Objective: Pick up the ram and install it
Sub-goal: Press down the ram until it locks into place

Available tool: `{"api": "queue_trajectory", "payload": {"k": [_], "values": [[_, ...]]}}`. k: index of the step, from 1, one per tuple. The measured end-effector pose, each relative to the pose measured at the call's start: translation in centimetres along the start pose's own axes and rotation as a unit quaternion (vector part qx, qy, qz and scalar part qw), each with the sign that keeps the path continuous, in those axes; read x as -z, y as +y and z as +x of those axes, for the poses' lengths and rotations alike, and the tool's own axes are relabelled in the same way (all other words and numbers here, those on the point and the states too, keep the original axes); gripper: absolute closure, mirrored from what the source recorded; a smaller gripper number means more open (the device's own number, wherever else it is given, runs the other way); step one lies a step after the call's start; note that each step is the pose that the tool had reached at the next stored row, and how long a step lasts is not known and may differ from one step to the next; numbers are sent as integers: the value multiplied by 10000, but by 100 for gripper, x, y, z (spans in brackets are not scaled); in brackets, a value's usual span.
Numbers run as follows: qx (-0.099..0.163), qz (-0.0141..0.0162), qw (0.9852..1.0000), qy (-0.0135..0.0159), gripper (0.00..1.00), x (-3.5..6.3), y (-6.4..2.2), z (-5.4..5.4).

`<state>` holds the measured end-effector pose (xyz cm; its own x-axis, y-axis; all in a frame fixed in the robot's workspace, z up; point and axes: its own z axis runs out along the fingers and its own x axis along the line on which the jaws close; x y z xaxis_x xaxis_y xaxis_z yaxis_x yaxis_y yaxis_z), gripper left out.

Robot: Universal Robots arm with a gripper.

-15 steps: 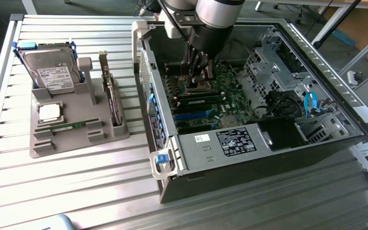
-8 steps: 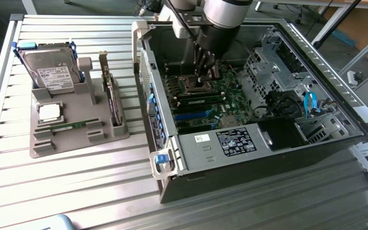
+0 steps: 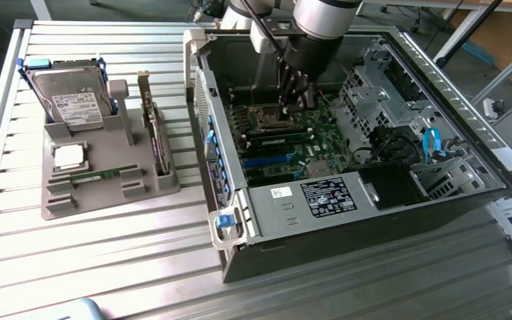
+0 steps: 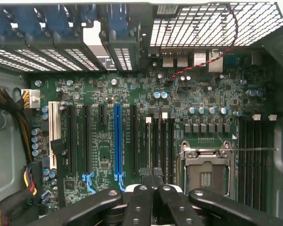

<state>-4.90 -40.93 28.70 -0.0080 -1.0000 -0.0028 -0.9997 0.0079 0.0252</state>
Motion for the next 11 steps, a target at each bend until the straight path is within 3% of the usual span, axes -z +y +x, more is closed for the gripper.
{"api": "queue_trajectory", "payload": {"k": [11], "values": [[0,0,10000,1,89,3,-95,-1]]}}
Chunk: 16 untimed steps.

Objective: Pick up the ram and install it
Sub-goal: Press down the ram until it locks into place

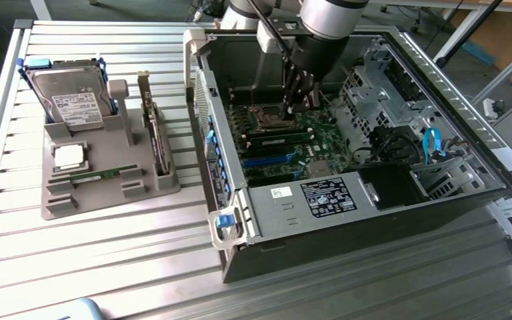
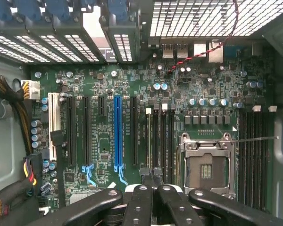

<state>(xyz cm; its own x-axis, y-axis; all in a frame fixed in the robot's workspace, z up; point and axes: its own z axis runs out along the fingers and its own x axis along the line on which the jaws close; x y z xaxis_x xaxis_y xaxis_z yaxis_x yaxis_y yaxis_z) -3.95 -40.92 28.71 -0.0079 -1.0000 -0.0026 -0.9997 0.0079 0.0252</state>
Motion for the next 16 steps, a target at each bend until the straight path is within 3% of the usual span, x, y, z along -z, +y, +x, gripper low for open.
{"api": "queue_trajectory", "payload": {"k": [16], "values": [[0,0,10000,0,89,3,-119,-1]]}}
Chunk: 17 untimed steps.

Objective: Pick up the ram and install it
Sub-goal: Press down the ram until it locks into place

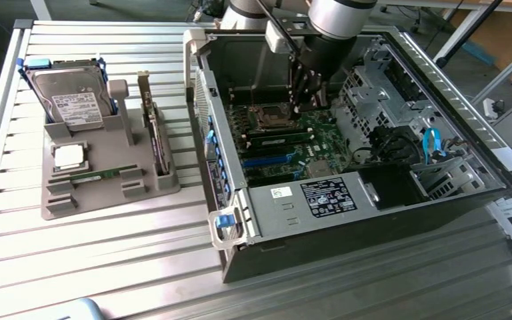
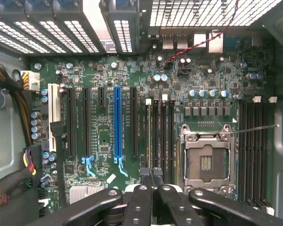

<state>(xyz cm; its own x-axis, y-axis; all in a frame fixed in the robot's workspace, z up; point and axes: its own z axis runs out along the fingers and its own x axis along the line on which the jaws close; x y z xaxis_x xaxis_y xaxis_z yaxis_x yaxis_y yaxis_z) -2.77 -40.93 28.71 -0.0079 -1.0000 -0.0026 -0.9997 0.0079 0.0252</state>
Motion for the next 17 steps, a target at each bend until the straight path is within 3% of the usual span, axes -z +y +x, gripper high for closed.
{"api": "queue_trajectory", "payload": {"k": [17], "values": [[0,0,10000,0,89,19,-221,-2]]}}
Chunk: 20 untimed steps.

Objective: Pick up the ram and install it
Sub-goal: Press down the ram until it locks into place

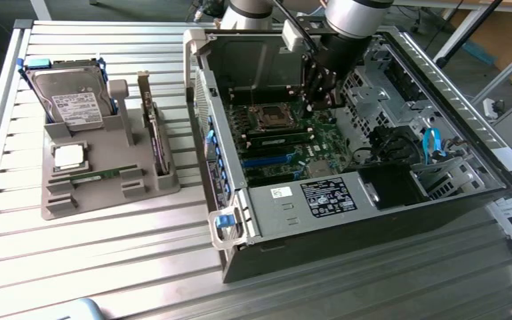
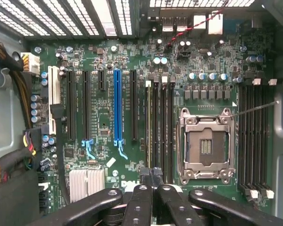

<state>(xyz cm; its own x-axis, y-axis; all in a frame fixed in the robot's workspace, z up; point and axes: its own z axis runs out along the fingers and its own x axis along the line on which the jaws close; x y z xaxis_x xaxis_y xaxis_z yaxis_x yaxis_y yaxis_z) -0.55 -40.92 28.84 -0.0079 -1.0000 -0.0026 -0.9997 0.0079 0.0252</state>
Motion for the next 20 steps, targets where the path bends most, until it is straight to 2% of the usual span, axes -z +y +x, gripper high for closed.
{"api": "queue_trajectory", "payload": {"k": [6,20], "values": [[0,0,10000,0,89,9,-53,0],[-24,0,10000,-1,89,9,-58,-1]]}}
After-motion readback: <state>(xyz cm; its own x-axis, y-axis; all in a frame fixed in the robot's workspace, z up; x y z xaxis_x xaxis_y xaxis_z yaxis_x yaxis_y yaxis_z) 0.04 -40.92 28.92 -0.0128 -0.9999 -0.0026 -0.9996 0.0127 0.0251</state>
